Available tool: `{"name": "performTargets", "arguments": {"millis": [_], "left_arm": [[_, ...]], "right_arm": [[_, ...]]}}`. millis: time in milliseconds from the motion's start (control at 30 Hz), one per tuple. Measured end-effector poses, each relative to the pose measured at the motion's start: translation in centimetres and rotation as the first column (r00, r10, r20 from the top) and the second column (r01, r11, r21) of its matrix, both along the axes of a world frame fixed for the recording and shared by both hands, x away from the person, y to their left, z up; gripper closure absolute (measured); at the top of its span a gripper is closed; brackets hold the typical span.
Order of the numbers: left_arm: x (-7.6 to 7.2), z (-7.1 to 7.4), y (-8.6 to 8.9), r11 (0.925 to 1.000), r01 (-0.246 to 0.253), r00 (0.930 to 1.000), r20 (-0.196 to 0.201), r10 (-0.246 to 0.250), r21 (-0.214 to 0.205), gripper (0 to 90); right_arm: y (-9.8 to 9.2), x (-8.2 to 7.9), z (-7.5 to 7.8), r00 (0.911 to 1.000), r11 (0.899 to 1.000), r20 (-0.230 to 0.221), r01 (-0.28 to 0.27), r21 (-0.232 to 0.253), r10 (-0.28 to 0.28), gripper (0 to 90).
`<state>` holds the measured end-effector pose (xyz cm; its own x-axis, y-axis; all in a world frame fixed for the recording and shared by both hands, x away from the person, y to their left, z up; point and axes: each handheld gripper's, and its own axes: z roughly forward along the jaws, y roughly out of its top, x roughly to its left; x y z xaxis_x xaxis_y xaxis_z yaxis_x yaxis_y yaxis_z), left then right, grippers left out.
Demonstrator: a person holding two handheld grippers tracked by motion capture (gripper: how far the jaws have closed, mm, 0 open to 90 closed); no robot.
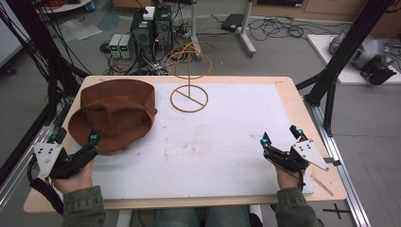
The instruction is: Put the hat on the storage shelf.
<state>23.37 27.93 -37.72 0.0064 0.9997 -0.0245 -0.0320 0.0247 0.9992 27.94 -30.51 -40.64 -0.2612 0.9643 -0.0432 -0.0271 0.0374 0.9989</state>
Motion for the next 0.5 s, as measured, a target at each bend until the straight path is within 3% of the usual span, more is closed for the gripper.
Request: {"name": "performTargets", "arguments": {"millis": [500], "left_arm": [[1.0, -0.06, -0.51, 1.0, 0.005, 1.0, 0.003, -0.004, -0.007, 14.2]], "right_arm": [[-0.69, -0.28, -0.33, 0.9998, 1.0, -0.006, 0.018, -0.017, -0.018, 4.8]]}}
